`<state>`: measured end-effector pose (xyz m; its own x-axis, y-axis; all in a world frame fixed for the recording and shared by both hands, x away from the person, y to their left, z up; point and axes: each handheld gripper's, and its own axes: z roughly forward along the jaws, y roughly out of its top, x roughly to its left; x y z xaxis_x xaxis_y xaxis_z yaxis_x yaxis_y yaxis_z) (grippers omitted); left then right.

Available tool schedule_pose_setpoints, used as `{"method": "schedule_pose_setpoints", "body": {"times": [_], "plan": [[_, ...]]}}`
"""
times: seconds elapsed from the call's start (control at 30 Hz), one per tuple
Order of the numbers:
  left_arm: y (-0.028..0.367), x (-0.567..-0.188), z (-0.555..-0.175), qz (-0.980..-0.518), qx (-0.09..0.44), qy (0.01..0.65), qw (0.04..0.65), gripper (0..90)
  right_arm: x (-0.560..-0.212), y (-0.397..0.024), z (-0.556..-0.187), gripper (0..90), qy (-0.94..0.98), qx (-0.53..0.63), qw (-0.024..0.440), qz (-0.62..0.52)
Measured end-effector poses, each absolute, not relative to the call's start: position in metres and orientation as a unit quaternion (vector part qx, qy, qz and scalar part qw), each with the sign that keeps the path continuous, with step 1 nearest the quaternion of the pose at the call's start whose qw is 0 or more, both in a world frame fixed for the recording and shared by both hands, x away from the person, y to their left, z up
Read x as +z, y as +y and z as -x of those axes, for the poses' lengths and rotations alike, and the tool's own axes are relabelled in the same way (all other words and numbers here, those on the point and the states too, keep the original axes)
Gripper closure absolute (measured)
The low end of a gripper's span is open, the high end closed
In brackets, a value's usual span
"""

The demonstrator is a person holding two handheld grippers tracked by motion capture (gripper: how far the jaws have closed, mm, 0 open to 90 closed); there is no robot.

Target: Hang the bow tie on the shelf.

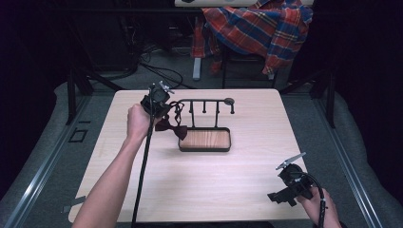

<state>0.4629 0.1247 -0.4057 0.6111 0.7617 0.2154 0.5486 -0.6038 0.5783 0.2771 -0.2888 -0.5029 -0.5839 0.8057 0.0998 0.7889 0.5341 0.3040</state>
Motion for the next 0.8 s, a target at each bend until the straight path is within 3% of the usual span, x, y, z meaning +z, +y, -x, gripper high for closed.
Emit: {"method": "schedule_pose_setpoints", "body": {"times": [0.53,0.8], "plan": [[0.125,-0.422,-0.467,-0.868,0.218,0.386,0.225,87.9,-0.504,-0.288,-0.277,15.4,0.875,0.163,0.023,-0.455],[0.127,-0.429,-0.466,-0.867,0.215,0.389,0.224,81.9,-0.504,-0.288,-0.277,15.4,0.875,0.163,0.023,-0.455]]}}
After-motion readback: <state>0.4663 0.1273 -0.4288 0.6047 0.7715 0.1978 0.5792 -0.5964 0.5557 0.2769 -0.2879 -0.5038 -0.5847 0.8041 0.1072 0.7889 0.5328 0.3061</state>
